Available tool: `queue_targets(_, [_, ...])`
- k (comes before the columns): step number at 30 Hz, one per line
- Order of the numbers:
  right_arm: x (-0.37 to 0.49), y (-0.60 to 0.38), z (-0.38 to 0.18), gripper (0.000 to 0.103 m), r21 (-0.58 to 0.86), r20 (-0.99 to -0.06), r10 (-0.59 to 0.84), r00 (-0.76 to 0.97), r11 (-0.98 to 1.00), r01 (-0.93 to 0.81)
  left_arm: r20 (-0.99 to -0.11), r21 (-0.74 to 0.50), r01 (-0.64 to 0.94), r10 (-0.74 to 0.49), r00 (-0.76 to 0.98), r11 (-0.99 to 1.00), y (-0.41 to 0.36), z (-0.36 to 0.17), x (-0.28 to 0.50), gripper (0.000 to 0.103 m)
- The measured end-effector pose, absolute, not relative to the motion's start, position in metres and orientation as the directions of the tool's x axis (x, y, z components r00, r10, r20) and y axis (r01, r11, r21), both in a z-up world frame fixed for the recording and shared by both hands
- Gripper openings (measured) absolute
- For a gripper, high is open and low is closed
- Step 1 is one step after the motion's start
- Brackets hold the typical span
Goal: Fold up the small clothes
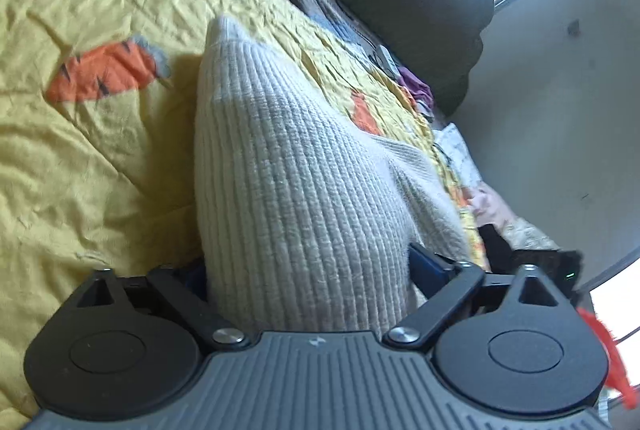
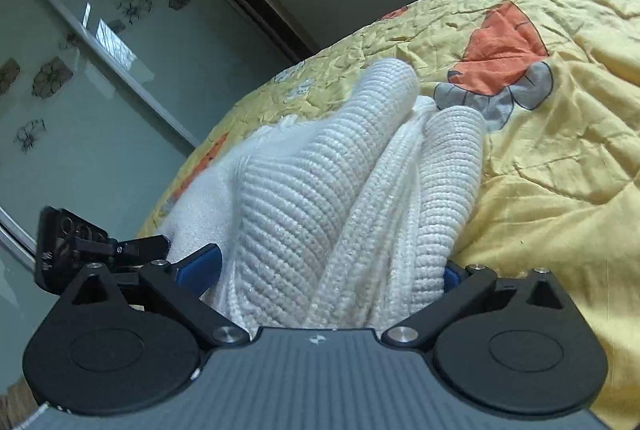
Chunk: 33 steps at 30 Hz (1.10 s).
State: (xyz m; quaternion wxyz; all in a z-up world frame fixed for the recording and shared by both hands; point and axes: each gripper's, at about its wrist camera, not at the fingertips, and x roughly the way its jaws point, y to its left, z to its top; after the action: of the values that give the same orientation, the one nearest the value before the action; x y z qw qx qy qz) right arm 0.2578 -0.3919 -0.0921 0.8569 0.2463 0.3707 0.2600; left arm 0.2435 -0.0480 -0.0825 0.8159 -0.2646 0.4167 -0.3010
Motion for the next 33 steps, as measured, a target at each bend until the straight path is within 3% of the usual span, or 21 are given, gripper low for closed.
queue_targets(2, [0.256,-0.387,-0.089,0.087,0.609,-0.510,0.618,0.599,0.751,-0.256,-0.504,-0.640,0.311,-0.689,0.521,0.703,-0.050,-0.075,0.233,0.074])
queue_targets(3, [0.254,-0.389,-0.087,0.074,0.615,-0.501,0.615,0.608,0.748,-0.249,-0.494,-0.621,0.329,-0.681,0.540,0.711,-0.050,-0.071,0.228,0.066])
queue_targets(5, [0.251,-0.390,-0.083,0.063,0.627,-0.481,0.613,0.627,0.741,-0.242,-0.488,-0.582,0.357,-0.665,0.566,0.731,-0.053,-0.061,0.220,0.062])
queue_targets(11, [0.245,-0.374,-0.058,0.057,0.563,-0.448,0.598,0.665,0.766,-0.310,-0.463,-0.426,0.416,-0.589,0.663,0.803,-0.055,-0.031,0.200,0.058])
queue_targets(15, [0.252,-0.362,-0.051,0.057,0.553,-0.405,0.617,0.675,0.753,-0.357,-0.469,-0.377,0.407,-0.551,0.690,0.832,-0.042,-0.017,0.204,0.060])
queue_targets(19, [0.273,-0.344,-0.067,0.061,0.541,-0.499,0.580,0.643,0.789,-0.292,-0.595,-0.371,0.314,-0.484,0.642,0.874,-0.037,-0.035,0.223,0.065])
queue_targets(21, [0.272,-0.339,-0.073,0.069,0.517,-0.529,0.543,0.652,0.816,-0.260,-0.591,-0.398,0.286,-0.482,0.647,0.871,-0.029,-0.040,0.221,0.070])
queue_targets(24, [0.256,-0.346,-0.069,0.070,0.513,-0.515,0.525,0.678,0.822,-0.247,-0.571,-0.381,0.272,-0.457,0.682,0.884,-0.021,-0.033,0.203,0.070])
queue_targets(29, [0.215,-0.352,-0.055,0.070,0.424,-0.526,0.462,0.715,0.870,-0.250,-0.528,-0.154,0.292,-0.328,0.783,0.944,-0.034,-0.016,0.148,0.072])
queue_targets(33, [0.202,-0.350,-0.067,0.082,0.371,-0.573,0.421,0.703,0.898,-0.235,-0.543,0.023,0.283,-0.226,0.809,0.959,-0.052,-0.029,0.130,0.082])
